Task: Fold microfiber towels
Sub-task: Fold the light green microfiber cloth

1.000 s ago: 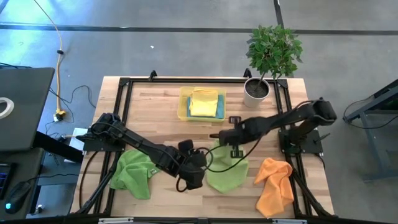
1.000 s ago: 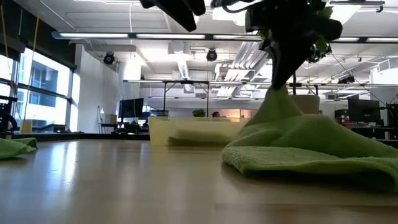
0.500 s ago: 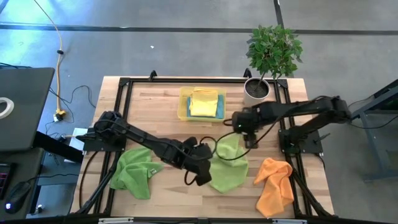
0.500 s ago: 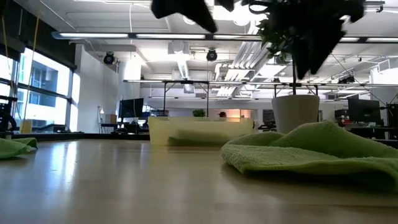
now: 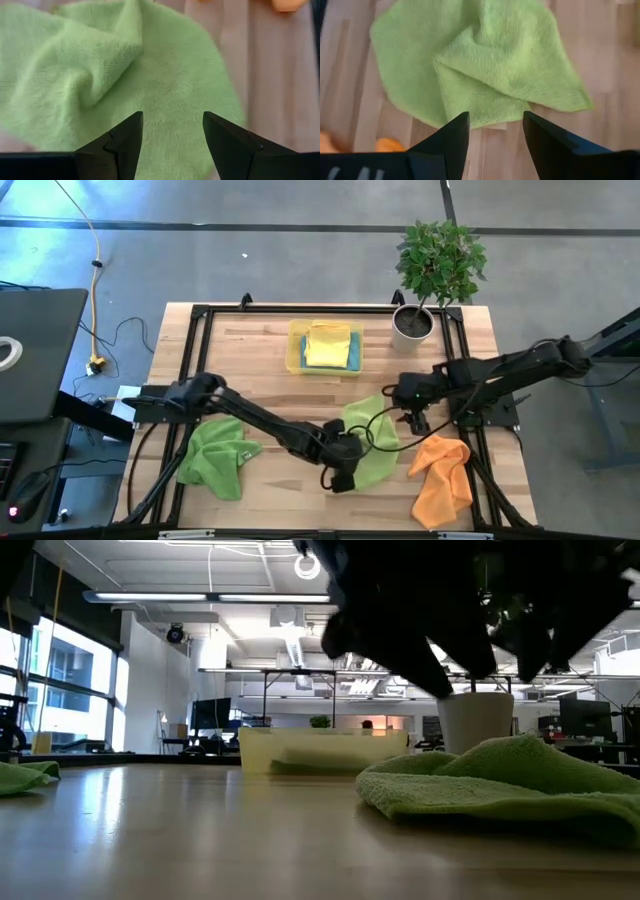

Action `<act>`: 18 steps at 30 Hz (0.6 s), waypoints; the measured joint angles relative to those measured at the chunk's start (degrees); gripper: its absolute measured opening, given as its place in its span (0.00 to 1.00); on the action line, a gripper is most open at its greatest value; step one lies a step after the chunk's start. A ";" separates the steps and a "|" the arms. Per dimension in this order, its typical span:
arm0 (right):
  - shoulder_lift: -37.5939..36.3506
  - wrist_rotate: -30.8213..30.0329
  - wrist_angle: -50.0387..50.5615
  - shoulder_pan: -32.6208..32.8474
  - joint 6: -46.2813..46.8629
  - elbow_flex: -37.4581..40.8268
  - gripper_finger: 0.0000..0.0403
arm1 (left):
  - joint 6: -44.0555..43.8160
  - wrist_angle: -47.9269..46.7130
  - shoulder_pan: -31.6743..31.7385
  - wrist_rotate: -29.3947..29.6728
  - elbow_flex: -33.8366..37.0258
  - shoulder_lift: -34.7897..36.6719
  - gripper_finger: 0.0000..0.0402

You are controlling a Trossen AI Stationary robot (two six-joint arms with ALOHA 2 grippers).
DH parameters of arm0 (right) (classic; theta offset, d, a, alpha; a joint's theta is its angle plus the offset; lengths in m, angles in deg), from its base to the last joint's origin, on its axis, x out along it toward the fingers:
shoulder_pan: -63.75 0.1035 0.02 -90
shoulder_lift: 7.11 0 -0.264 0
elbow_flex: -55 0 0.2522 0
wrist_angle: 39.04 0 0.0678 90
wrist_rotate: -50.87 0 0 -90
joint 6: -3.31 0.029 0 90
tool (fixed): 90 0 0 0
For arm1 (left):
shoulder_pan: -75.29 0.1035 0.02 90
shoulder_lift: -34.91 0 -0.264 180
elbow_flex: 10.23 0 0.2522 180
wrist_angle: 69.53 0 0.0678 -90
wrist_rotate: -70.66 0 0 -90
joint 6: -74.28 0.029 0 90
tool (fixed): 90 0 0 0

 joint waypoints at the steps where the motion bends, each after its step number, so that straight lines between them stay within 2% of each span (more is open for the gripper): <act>1: -0.29 0.05 -2.55 0.37 0.94 2.28 0.43 | -0.50 0.06 0.15 0.01 0.00 -0.78 0.49; 5: -0.14 0.79 -12.67 2.20 3.12 9.86 0.41 | -1.03 0.53 0.42 -2.01 -0.09 -3.29 0.49; 9: 0.27 0.70 -20.69 3.95 4.30 14.29 0.39 | -1.80 -1.02 0.36 -4.36 0.02 -4.80 0.49; 18: 5.13 -2.80 -31.05 4.59 7.47 17.80 0.36 | -2.35 -15.57 0.36 -3.99 -0.15 -4.74 0.49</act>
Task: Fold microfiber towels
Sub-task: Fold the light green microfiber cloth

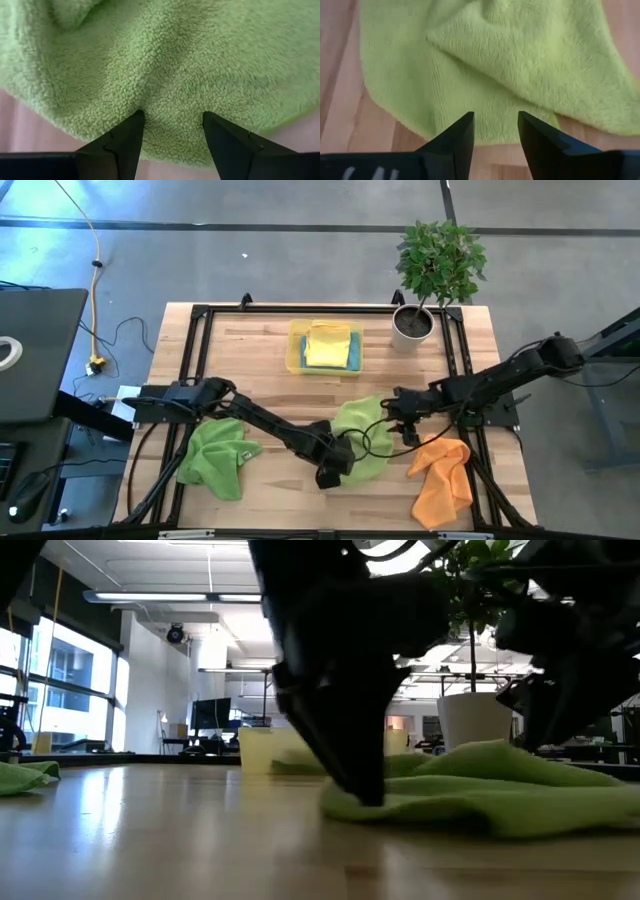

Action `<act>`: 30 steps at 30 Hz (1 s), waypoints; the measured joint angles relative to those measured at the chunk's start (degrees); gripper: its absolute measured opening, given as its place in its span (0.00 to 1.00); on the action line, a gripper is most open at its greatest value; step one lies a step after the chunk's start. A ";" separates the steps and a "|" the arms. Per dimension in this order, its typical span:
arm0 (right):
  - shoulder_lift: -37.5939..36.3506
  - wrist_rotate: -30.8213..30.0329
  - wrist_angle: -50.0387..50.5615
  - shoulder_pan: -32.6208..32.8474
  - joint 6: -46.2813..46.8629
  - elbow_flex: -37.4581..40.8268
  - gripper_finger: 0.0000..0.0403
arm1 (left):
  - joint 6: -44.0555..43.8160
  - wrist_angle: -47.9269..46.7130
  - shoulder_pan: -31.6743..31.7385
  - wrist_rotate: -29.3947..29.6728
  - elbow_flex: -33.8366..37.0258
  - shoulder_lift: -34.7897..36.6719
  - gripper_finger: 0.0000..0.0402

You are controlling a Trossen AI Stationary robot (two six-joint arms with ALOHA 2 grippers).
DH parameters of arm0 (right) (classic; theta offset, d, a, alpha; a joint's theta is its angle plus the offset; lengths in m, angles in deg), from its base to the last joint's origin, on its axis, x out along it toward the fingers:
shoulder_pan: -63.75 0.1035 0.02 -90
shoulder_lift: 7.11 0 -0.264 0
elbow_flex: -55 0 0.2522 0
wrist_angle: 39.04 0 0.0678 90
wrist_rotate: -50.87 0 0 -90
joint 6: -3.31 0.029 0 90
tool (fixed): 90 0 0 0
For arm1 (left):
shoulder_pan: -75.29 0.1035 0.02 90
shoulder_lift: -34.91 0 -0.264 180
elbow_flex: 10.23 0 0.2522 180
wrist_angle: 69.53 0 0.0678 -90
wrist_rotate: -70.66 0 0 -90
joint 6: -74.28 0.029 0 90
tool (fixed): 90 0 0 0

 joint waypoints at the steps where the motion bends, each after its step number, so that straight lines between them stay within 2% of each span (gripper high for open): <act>1: 0.66 -0.04 -0.18 0.00 0.67 0.00 0.35 | -0.02 -1.91 0.00 0.26 -0.03 0.11 0.49; 10: 9.94 -5.18 -10.76 -0.02 7.87 -0.07 0.35 | 7.18 -12.77 0.07 6.49 0.05 0.64 0.49; 17: 16.28 -5.86 -15.74 -0.03 16.35 -0.22 0.35 | 13.08 -20.26 0.99 9.97 0.20 0.90 0.49; 20: 16.97 -3.56 -16.44 0.30 23.44 -0.37 0.35 | 14.35 -23.46 1.92 11.05 0.21 0.90 0.49; 24: 15.68 2.38 -17.23 1.95 34.78 -0.13 0.35 | 15.70 -25.99 3.27 14.62 0.21 0.90 0.49; 28: 14.34 7.29 -20.49 4.21 48.58 0.00 0.35 | 18.47 -28.03 5.14 15.11 0.19 0.90 0.49; 30: 13.89 8.59 -21.78 5.67 52.46 -0.07 0.35 | 20.00 -28.18 6.23 15.21 0.19 0.90 0.49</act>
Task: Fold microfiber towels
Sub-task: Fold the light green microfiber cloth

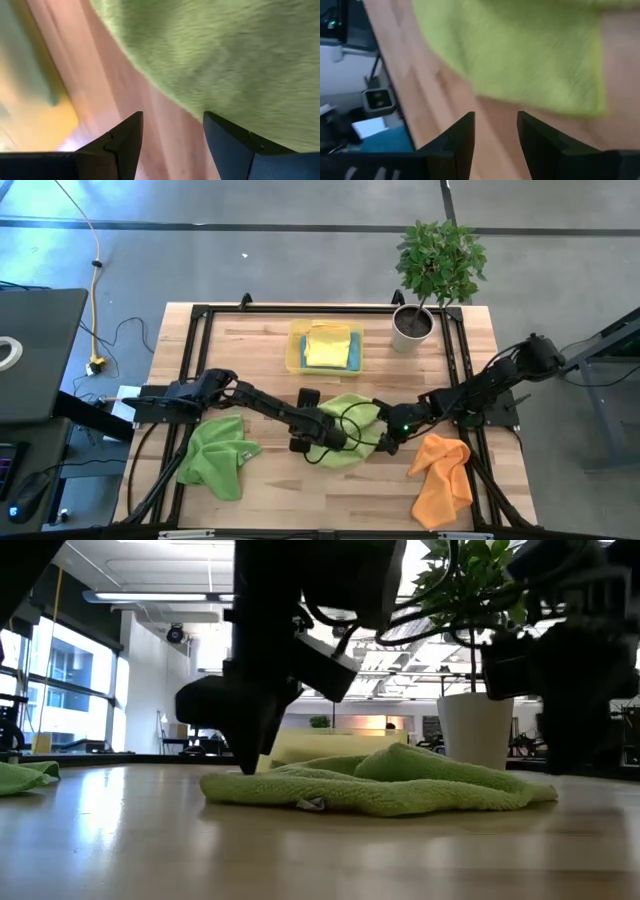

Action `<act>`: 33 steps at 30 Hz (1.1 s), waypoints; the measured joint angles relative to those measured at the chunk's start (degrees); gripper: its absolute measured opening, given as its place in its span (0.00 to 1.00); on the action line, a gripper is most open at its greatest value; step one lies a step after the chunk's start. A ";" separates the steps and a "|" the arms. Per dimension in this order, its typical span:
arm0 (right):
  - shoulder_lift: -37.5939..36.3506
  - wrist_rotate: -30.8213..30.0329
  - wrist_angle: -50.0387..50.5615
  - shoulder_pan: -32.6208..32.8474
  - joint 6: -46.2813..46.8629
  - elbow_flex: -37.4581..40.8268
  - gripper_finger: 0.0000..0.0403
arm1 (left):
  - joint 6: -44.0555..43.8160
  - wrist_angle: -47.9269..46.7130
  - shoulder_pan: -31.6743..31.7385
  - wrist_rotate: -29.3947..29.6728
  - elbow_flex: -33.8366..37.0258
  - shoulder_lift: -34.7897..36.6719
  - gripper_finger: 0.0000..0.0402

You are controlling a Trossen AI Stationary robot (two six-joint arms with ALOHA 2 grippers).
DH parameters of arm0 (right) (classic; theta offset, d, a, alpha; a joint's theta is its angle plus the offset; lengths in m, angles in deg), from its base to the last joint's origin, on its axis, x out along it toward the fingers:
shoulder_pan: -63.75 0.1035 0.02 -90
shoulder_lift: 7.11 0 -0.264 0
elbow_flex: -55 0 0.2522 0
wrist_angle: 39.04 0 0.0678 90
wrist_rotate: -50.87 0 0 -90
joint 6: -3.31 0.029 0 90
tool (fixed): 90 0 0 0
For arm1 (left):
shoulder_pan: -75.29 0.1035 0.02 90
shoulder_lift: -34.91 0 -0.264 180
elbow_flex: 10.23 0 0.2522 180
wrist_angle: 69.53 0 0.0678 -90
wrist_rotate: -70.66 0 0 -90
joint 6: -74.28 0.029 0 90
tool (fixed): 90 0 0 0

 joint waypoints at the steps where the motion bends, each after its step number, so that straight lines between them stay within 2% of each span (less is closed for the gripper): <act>1: -0.24 0.29 -0.61 0.71 0.38 0.02 0.35 | 0.45 -0.02 0.57 0.04 0.00 0.00 0.49; 3: -1.44 0.22 -2.10 2.18 -0.73 0.02 0.35 | 0.61 -0.18 1.51 0.02 0.00 0.30 0.49; 6: -3.81 -2.72 -2.47 4.18 -9.42 0.02 0.33 | 1.16 -0.24 2.57 -1.92 -0.32 1.82 0.49; 11: -5.71 -14.85 0.08 7.86 -37.65 0.00 0.29 | 3.10 1.85 2.08 -12.52 -0.69 5.53 0.49; 14: -4.77 -20.19 2.76 8.88 -48.79 0.00 0.27 | 2.18 2.10 1.14 -18.87 -0.72 8.29 0.49; 20: -1.41 -20.58 8.97 7.35 -52.88 0.00 0.26 | -3.39 2.09 -2.37 -23.26 -0.74 14.13 0.49; 28: 2.12 -19.60 7.79 6.64 -58.22 -0.15 0.26 | -13.74 2.29 -6.70 -23.12 -0.76 21.99 0.49; 33: 2.66 -19.57 5.73 6.64 -59.53 -0.11 0.26 | -21.78 2.59 -9.17 -21.78 -0.76 24.41 0.49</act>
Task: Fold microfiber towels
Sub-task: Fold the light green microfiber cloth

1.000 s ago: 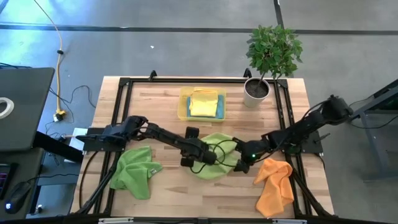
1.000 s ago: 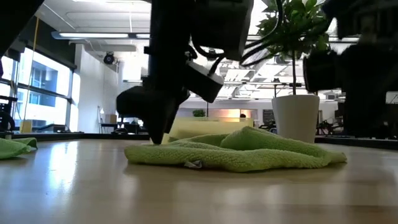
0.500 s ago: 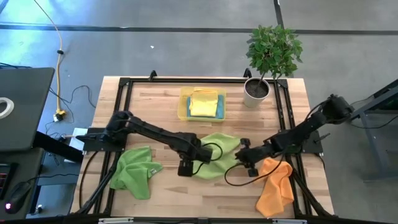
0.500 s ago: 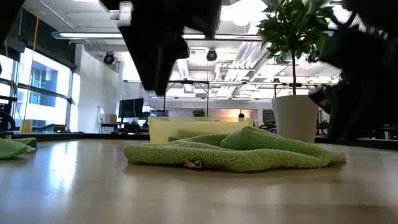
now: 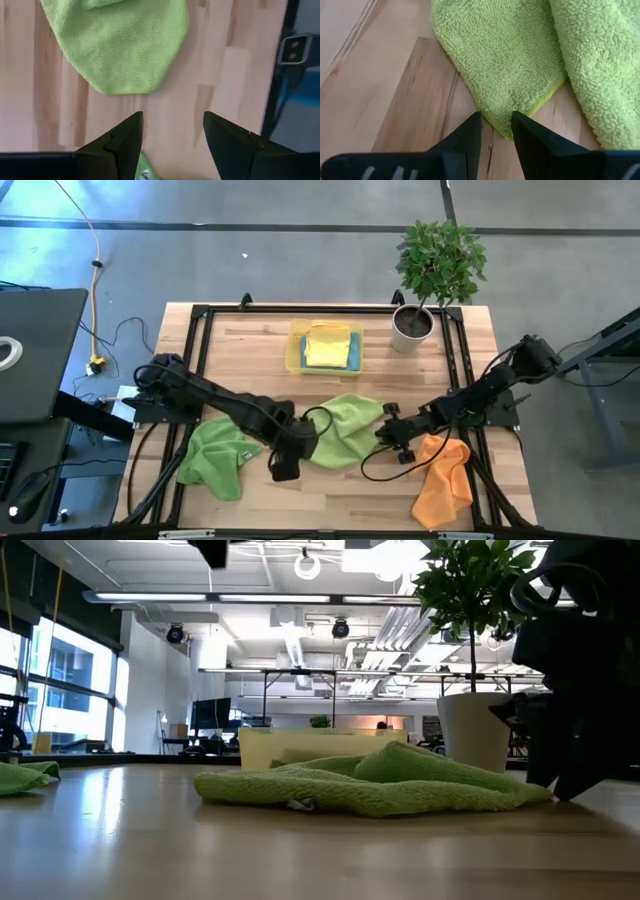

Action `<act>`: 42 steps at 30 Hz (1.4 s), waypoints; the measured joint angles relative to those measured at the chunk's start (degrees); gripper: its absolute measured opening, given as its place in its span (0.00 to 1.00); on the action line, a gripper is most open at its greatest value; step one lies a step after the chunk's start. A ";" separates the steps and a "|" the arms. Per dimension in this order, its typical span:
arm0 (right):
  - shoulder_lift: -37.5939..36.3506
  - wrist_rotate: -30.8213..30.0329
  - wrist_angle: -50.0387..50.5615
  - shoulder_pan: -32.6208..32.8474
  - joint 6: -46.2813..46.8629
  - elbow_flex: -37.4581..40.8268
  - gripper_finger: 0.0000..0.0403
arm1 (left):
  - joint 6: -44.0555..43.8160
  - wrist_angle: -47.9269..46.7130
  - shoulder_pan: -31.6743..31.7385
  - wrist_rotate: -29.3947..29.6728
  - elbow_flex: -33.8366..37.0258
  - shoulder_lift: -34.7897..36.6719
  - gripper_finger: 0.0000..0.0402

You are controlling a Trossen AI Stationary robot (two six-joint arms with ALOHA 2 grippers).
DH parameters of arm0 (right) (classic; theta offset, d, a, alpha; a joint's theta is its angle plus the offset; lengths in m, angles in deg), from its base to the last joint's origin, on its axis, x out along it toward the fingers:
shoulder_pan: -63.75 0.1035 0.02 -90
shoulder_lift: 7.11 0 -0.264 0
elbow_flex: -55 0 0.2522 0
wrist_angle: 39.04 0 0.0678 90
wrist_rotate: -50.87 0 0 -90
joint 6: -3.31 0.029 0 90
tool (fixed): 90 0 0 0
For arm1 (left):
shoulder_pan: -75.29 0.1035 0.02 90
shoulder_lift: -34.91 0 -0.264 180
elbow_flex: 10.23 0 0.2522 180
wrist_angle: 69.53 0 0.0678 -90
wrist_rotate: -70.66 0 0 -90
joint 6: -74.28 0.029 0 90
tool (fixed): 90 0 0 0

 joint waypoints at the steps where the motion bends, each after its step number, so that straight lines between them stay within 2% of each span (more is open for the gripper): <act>1: 0.05 0.01 -0.23 0.00 -0.28 0.02 0.26 | -1.19 0.30 -0.59 0.39 0.00 0.22 0.49; 7: 0.16 -0.13 0.56 1.02 -1.36 -1.42 0.26 | -4.87 0.88 -4.16 0.77 0.00 0.29 0.49; 13: 0.86 -1.06 0.47 2.35 -9.42 -4.80 0.26 | -12.88 1.07 -6.51 0.75 0.00 0.29 0.49; 22: 7.08 -1.56 0.30 1.37 -8.05 -4.97 0.26 | -20.47 2.30 -7.81 0.82 0.02 0.29 0.49; 28: 7.56 -1.62 0.67 1.35 2.21 -4.99 0.21 | -21.83 2.28 -8.31 1.96 0.02 0.29 0.49; 33: 7.44 -0.47 0.72 1.60 10.50 -4.98 0.05 | -21.79 2.21 -8.34 4.29 0.02 0.29 0.49; 36: 7.18 1.65 0.70 1.55 16.88 -4.96 0.02 | -21.78 2.17 -8.34 5.36 0.02 0.29 0.49; 42: 2.16 11.20 2.76 0.71 34.77 -4.48 0.01 | -18.98 2.10 -8.34 10.24 0.02 0.29 0.49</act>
